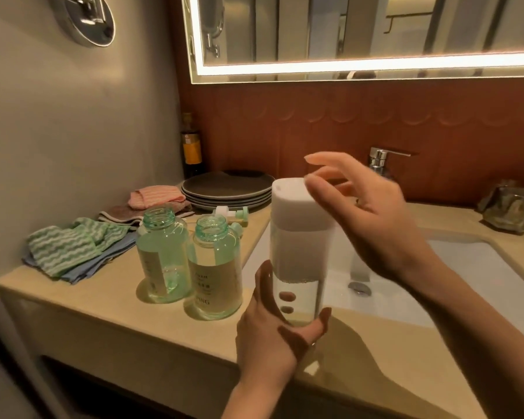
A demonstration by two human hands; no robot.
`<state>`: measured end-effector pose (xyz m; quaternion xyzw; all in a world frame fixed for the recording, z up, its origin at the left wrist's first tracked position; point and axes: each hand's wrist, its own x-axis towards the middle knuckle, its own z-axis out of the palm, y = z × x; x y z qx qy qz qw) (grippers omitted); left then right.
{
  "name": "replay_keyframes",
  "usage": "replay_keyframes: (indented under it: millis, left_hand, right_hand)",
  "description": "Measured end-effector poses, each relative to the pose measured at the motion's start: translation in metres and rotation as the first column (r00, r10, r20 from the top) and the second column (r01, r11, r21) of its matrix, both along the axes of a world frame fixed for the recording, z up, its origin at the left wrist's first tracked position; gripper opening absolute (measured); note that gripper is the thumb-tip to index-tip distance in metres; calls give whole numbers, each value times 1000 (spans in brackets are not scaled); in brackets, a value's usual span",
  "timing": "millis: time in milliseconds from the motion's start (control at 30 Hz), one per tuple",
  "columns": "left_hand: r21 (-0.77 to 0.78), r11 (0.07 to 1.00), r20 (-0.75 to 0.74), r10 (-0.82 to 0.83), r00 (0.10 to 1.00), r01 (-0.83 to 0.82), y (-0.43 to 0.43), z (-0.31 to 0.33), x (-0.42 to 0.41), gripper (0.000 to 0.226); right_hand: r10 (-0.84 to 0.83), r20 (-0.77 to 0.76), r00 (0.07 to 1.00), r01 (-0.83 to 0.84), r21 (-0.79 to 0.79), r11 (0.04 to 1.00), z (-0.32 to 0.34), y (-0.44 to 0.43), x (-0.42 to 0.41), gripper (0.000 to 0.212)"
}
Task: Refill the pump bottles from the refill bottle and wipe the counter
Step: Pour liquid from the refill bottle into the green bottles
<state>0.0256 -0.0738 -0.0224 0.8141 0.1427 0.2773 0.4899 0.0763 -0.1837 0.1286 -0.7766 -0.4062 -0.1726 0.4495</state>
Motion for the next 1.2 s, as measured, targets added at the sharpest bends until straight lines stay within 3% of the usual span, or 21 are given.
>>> replay_keyframes:
  millis: [33,100,167,267,433,533,633,700,767,867,933,1000,1067,1133,1200]
  left_hand:
    - [15,1000,-14,-13,1000,13,0,2,0,102]
    - [23,1000,5,-19,1000,19,0,2,0,96]
    - [34,999,38,-3,999,2,-1,3,0,90]
    - [15,1000,40,-11,999,10,0,3,2,85]
    - [9,999,40,-32,999,32,0,5,1,89]
    - [-1,997,19,-82,996,82,7,-1,2,96]
    - [-62,989,-44,-134,990,131,14,-2,2,103]
    - [-55,991,-56,-126,990,123,13,-1,1,91]
    - [-61,993,-65,-107,992,103,10,0,0,75]
    - [-80,991,-63,-110,992,105,8,3,0,70]
    - [-102,990,-43,-104,994,99,8,5,-1,76]
    - [-90,991,-2,-97,995,96,7,4,-2,91]
    - [-53,996,26,-74,997,76,6,2,-1,100]
    - [-22,998,34,-60,998,61,6,0,-1,95]
    - [3,998,31,-66,997,66,6,0,0,89]
  right_hand:
    - [-111,160,981,131,-115,985,12,2,-9,64]
    - [-227,415,881,381,-339,860,28,13,-26,70]
    - [-243,546,802,512,-418,750,34,27,-36,70]
    - [-234,585,776,554,-455,698,34,40,-32,60]
    - [-205,556,805,497,-444,746,30,34,-16,52]
    - [-76,461,884,323,-486,812,28,27,-9,49]
    - [160,152,975,-70,-476,877,29,16,4,50]
    - [284,39,958,-242,-421,874,27,8,10,47]
    - [302,16,953,-267,-425,865,27,3,12,51]
    - [119,138,983,-24,-550,835,32,3,1,72]
    - [-47,341,939,264,-628,732,37,9,-14,84]
    - [-136,460,878,427,-621,657,41,17,-27,89]
    - [-182,520,835,505,-593,627,44,29,-35,82]
    - [-164,596,786,560,-573,598,46,37,-33,73]
    - [-123,582,804,520,-587,620,48,36,-28,66]
